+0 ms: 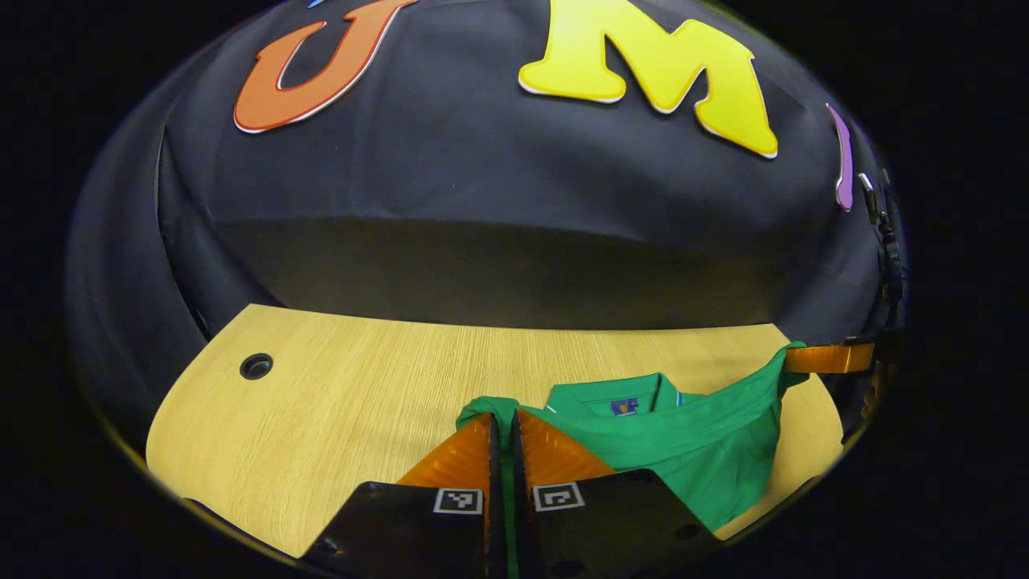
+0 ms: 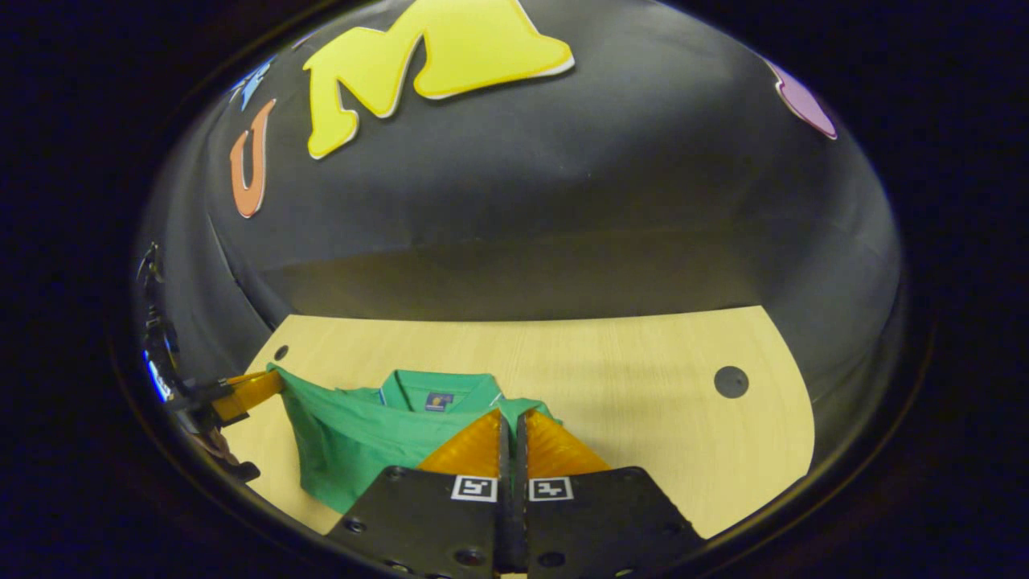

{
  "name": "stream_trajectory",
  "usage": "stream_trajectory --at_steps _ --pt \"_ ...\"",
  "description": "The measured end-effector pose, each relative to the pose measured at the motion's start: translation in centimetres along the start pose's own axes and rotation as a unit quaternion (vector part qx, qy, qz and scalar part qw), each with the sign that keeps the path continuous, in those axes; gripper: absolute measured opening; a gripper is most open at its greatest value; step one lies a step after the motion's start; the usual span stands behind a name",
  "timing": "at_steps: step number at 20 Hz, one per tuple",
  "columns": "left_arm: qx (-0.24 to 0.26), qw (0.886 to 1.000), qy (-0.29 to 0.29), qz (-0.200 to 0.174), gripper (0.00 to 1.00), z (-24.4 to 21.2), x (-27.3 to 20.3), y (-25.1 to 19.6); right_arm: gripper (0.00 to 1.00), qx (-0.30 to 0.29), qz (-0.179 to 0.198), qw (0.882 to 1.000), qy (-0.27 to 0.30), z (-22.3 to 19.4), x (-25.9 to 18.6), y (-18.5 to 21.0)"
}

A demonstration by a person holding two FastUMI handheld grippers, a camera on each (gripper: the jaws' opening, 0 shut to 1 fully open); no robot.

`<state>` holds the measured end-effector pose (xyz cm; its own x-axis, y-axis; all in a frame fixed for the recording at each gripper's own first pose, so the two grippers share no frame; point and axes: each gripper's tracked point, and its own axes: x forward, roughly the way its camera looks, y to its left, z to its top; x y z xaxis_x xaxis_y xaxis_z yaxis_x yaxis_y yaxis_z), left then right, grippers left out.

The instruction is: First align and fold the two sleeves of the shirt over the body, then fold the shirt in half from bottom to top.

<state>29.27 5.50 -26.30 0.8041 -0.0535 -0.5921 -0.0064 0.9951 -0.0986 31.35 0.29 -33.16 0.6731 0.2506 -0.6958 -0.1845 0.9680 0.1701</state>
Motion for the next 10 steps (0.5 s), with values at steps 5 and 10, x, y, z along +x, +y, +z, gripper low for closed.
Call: stream_trajectory --at_steps 5,10 --pt "-0.002 0.999 0.038 0.011 0.14 -3.5 3.2 1.0 0.00 -0.020 -0.023 0.999 0.026 -3.3 3.2 -1.2" --pt "-0.013 0.998 0.058 0.030 1.00 -4.5 2.5 1.6 0.49 -0.042 -0.034 0.998 0.042 -6.0 2.7 -1.5"
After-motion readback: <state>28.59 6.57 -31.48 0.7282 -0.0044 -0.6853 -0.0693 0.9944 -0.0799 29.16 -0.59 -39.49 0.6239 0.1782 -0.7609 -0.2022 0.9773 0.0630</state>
